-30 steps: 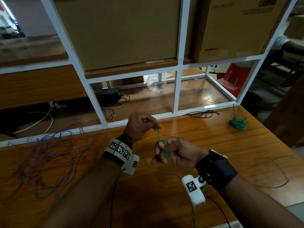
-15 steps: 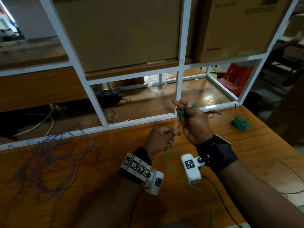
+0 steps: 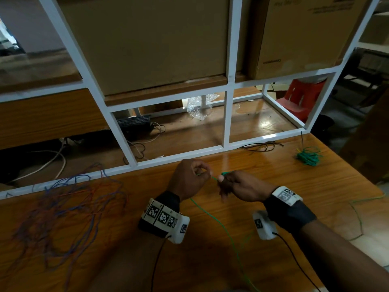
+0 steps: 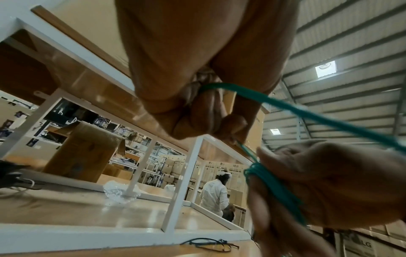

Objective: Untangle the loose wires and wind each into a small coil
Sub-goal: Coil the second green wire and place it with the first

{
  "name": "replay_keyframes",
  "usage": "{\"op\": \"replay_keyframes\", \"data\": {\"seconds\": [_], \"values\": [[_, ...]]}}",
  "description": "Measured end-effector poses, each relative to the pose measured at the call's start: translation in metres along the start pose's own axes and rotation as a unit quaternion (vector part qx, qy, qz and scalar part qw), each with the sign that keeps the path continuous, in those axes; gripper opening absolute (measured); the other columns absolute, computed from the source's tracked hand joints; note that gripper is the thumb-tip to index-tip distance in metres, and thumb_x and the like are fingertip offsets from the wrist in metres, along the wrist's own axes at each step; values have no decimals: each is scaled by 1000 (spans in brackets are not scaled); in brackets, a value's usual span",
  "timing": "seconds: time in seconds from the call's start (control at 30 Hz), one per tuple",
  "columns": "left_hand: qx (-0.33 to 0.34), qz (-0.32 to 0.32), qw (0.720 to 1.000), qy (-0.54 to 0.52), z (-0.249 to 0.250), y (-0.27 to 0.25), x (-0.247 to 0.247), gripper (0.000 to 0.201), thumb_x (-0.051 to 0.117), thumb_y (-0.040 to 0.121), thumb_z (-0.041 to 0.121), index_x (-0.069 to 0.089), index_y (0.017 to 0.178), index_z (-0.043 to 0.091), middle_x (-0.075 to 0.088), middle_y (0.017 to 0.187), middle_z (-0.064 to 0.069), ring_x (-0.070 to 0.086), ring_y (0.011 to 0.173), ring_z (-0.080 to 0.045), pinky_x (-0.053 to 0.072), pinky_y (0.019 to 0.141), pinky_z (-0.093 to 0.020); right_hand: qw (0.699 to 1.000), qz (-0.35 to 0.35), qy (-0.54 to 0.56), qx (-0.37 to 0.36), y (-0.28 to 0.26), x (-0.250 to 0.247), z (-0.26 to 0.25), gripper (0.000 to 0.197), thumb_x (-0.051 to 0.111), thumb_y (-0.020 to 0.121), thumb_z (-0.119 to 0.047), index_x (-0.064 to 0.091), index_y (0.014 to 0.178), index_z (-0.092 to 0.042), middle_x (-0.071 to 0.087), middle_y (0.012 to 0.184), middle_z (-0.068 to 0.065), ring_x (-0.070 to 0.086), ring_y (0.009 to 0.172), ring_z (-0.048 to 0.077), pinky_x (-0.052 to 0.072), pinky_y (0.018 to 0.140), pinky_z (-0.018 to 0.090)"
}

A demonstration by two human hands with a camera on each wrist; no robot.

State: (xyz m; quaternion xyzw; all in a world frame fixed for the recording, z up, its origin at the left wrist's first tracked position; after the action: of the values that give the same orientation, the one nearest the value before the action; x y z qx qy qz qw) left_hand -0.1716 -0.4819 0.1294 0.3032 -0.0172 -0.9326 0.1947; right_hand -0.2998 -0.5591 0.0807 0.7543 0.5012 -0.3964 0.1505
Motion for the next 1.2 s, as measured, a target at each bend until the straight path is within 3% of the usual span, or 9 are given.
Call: {"op": "replay_keyframes", "data": {"seconds": [0.17, 0.3, 0.5, 0.63, 0.73, 0.83, 0.97, 1.07, 1.2], "values": [[28, -57, 993, -99, 16, 16, 0, 21, 83, 81, 18, 76, 101, 13, 69, 62, 0, 67, 62, -15, 56, 67, -30, 982, -148, 113, 23, -8, 9, -3, 51, 47, 106, -48, 77, 98, -7, 79, 92, -12, 71, 105, 9, 47, 109, 45], [43, 0, 984, -173, 20, 30, -9, 27, 86, 75, 9, 76, 98, 0, 70, 68, -16, 67, 62, -17, 56, 63, -26, 947, -149, 279, -59, -14, 6, -25, 42, 49, 106, -35, 70, 105, 2, 75, 83, -1, 69, 113, 31, 46, 107, 46], [16, 40, 970, -237, -1, 30, 1, 4, 79, 84, 17, 78, 80, 16, 73, 79, -16, 64, 65, -24, 48, 52, -28, 758, -144, 624, -124, -19, -4, -53, 34, 46, 105, -19, 66, 111, 8, 75, 94, 21, 72, 106, 29, 55, 98, 35], [-54, 48, 977, -201, -25, 20, 25, 21, 62, 95, 1, 73, 83, 15, 66, 63, 2, 57, 52, -10, 46, 48, -25, 620, -25, 773, -129, -9, -26, -48, 39, 45, 103, -20, 68, 115, 9, 71, 117, 28, 73, 109, 27, 58, 98, 34], [-96, 6, 971, -219, -34, 3, 52, 21, 64, 98, 15, 75, 83, 23, 61, 59, 4, 48, 49, -12, 43, 48, -26, 580, 98, 800, -116, -1, -45, -27, 41, 41, 106, -25, 60, 125, 7, 70, 126, 23, 68, 120, 25, 50, 107, 33], [-122, -39, 959, -253, -39, -15, 71, 15, 65, 98, 20, 76, 95, 10, 57, 60, -2, 46, 46, -13, 47, 50, -29, 662, 204, 711, -121, -1, -64, -10, 40, 31, 112, -26, 55, 130, 2, 69, 131, 17, 61, 131, 21, 46, 112, 30], [-132, -57, 956, -257, -39, -26, 71, 21, 64, 98, 16, 73, 108, 0, 57, 65, -7, 48, 47, -13, 49, 51, -29, 880, 341, 327, -52, -7, -72, 9, 38, 39, 113, -27, 67, 129, -7, 73, 121, -7, 63, 118, 0, 49, 102, 22], [-137, -59, 960, -237, -46, -30, 61, 20, 65, 98, 15, 72, 112, 2, 61, 69, -6, 52, 50, -14, 54, 55, -33, 928, 362, 85, 11, -5, -58, 27, 32, 45, 109, -29, 70, 121, -13, 69, 120, -4, 61, 112, 6, 51, 97, 32], [-113, -1, 981, -157, -49, -33, 37, 16, 64, 98, 13, 74, 109, 8, 68, 73, -2, 57, 52, -3, 47, 52, -25, 979, 194, -65, 12, 8, -19, 34, 22, 49, 105, -22, 66, 103, -7, 72, 108, 12, 67, 103, 34, 54, 86, 44]]}}
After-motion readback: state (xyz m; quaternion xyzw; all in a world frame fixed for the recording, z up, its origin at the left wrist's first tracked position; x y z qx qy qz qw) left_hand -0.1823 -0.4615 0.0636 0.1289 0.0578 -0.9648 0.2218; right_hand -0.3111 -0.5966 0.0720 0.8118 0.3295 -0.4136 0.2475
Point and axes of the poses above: each hand's wrist, its own y-axis towards the middle knuckle, its own x-axis out of the palm, z = x × y, the point moved 9 cm from there along y, towards the middle knuckle
